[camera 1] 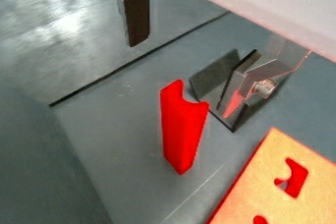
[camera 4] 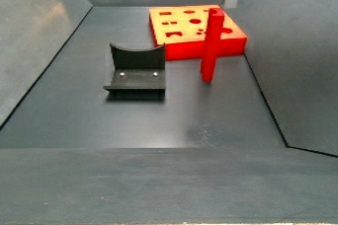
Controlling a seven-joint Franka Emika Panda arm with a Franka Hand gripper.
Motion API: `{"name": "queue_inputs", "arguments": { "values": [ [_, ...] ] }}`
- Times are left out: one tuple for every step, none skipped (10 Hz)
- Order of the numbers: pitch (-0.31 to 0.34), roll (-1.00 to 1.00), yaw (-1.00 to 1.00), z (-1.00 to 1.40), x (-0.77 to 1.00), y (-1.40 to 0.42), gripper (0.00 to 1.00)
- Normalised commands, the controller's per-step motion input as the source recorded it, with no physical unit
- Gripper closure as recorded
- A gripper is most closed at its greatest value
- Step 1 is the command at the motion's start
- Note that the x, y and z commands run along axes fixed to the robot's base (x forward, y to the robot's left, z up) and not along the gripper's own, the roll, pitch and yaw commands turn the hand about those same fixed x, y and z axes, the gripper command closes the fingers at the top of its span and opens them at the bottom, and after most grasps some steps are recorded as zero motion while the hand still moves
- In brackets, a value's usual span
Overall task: Pick up the arch object. Move up. Rotate the arch object. Move to above the board. Insert the arch object.
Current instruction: Rotate the arch object, then move to above the board.
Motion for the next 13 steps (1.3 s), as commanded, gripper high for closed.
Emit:
{"name": "queue_inputs", "arguments": {
  "values": [
    [0.037, -0.02, -0.33, -0.02, 0.03, 0.02, 0.0],
    [0.036, -0.02, -0.19, -1.0, 0.0, 0.0, 0.0],
    [0.031, -0.02, -0.14, -1.0, 0.0, 0.0, 0.0],
    [-0.005, -0.01, -0.09, -1.0, 0.02, 0.01, 0.0],
    [-0.027, 0.01, -0.06, -0.94, 0.02, 0.02, 0.0],
    [-0.039, 0.02, -0.05, -0.79, 0.01, 0.02, 0.0],
    [-0.042, 0.03, -0.04, -0.63, 0.01, 0.02, 0.0],
    [-0.042, 0.03, -0.03, -0.48, 0.01, 0.02, 0.0],
    [-0.041, 0.04, -0.03, -0.38, 0.01, 0.02, 0.0],
    [-0.044, 0.05, -0.02, 0.0, 0.0, 0.0, 1.0],
    [-0.184, 0.22, 0.37, 1.0, -0.07, -0.07, 1.0],
    [-0.167, 0.21, 0.34, 1.0, -0.08, -0.07, 1.0],
    [-0.126, 0.19, 0.25, 1.0, -0.08, -0.07, 1.0]
  ]
}}
